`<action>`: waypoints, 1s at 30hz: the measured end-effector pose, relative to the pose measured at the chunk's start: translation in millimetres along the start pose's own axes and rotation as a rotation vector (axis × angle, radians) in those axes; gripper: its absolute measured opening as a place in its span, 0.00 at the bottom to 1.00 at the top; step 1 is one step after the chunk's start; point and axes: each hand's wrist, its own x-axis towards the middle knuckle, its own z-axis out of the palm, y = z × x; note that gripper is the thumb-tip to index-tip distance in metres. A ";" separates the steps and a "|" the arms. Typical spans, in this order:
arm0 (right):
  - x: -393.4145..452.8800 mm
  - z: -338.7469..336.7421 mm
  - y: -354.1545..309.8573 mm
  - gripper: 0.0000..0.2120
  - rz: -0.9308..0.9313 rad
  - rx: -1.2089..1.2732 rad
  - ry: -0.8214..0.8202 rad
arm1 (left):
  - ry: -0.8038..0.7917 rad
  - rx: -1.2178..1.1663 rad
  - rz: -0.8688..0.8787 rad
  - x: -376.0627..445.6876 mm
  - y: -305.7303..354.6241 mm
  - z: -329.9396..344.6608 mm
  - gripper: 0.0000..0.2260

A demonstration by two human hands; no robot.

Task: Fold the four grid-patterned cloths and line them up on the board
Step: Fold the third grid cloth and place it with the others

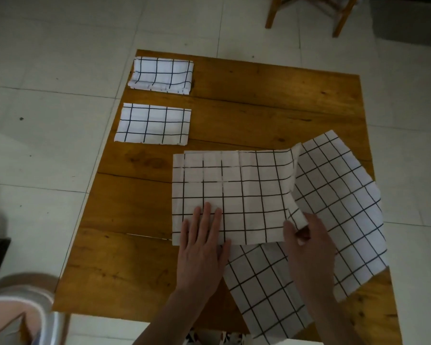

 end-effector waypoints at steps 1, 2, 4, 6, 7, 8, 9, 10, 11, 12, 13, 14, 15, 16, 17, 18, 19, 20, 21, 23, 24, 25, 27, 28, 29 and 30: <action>-3.4 4.0 -2.5 0.09 -0.056 -0.020 0.012 | 0.002 -0.011 -0.002 0.1 0.0 0.0 0.30; -6.5 8.2 -5.5 0.09 -0.104 -0.043 0.017 | 0.006 -0.021 -0.003 0.1 -0.3 0.0 0.30; -13.2 16.7 -11.7 0.13 -0.194 -0.081 0.030 | 0.014 -0.037 0.000 -0.1 -0.7 -0.1 0.31; -20.4 23.6 -19.1 0.15 -0.281 -0.108 0.049 | 0.024 -0.073 -0.002 -0.7 -1.2 -0.9 0.31; -24.1 27.2 -22.6 0.17 -0.316 -0.108 0.050 | 0.030 -0.098 -0.006 -1.2 -1.6 -2.2 0.32; -27.3 31.3 -25.6 0.18 -0.343 -0.094 0.041 | 0.038 -0.126 -0.013 -2.1 -2.5 -4.3 0.32; -30.7 35.7 -28.9 0.19 -0.362 -0.077 0.029 | 0.051 -0.152 -0.023 -3.8 -4.0 -6.9 0.32; -33.8 41.1 -32.1 0.19 -0.374 -0.060 0.014 | 0.070 -0.171 -0.037 -6.1 -6.3 -10.3 0.32; -37.6 46.6 -35.2 0.19 -0.381 -0.049 -0.002 | 0.095 -0.182 -0.059 -9.2 -9.6 -13.5 0.31; -41.0 52.3 -37.5 0.19 -0.388 -0.044 -0.019 | 0.121 -0.189 -0.095 -12.7 -13.9 -16.6 0.31; -44.5 58.3 -39.6 0.19 -0.399 -0.040 -0.038 | 0.142 -0.195 -0.141 -16.2 -18.9 -19.3 0.31; -47.8 64.2 -41.4 0.19 -0.409 -0.035 -0.058 | 0.157 -0.201 -0.185 -19.7 -24.5 -22.2 0.31; -50.8 69.9 -43.4 0.19 -0.416 -0.029 -0.078 | 0.164 -0.204 -0.215 -22.9 -30.9 -24.1 0.30; -53.7 75.3 -44.9 0.19 -0.429 -0.029 -0.094 | 0.168 -0.205 -0.225 -26.1 -37.3 -25.0 0.30; -56.6 80.8 -45.9 0.19 -0.448 -0.037 -0.111 | 0.169 -0.206 -0.220 -28.9 -43.4 -25.3 0.29; -59.1 86.0 -46.6 0.19 -0.471 -0.056 -0.130 | 0.170 -0.208 -0.206 -31.6 -49.1 -25.5 0.28; -61.4 91.1 -46.4 0.19 -0.494 -0.081 -0.153 | 0.172 -0.210 -0.190 -33.6 -54.0 -25.5 0.28; -63.2 96.2 -45.8 0.20 -0.516 -0.105 -0.180 | 0.176 -0.215 -0.177 -35.1 -58.0 -25.7 0.28; -65.2 100.9 -44.7 0.20 -0.530 -0.127 -0.211 | 0.180 -0.225 -0.169 -36.1 -61.3 -25.8 0.27; -68.5 110.1 -39.7 0.21 -0.552 -0.176 -0.264 | 0.188 -0.259 -0.168 -36.9 -64.7 -26.3 0.29; -70.1 114.5 -36.5 0.21 -0.562 -0.203 -0.280 | 0.191 -0.276 -0.174 -36.8 -65.5 -27.1 0.30; -71.3 118.8 -33.6 0.21 -0.569 -0.234 -0.294 | 0.192 -0.291 -0.180 -36.3 -66.0 -27.4 0.31; -73.2 126.0 -28.5 0.21 -0.573 -0.291 -0.318 | 0.197 -0.301 -0.181 -35.7 -66.7 -27.1 0.31; -73.9 129.1 -26.2 0.22 -0.571 -0.311 -0.331 | 0.202 -0.292 -0.172 -35.8 -67.2 -26.7 0.30; -74.7 131.5 -24.3 0.23 -0.570 -0.328 -0.346 | 0.207 -0.277 -0.156 -35.8 -67.8 -26.6 0.29; -75.5 133.1 -22.7 0.24 -0.570 -0.346 -0.361 | 0.210 -0.258 -0.136 -35.7 -68.1 -26.7 0.28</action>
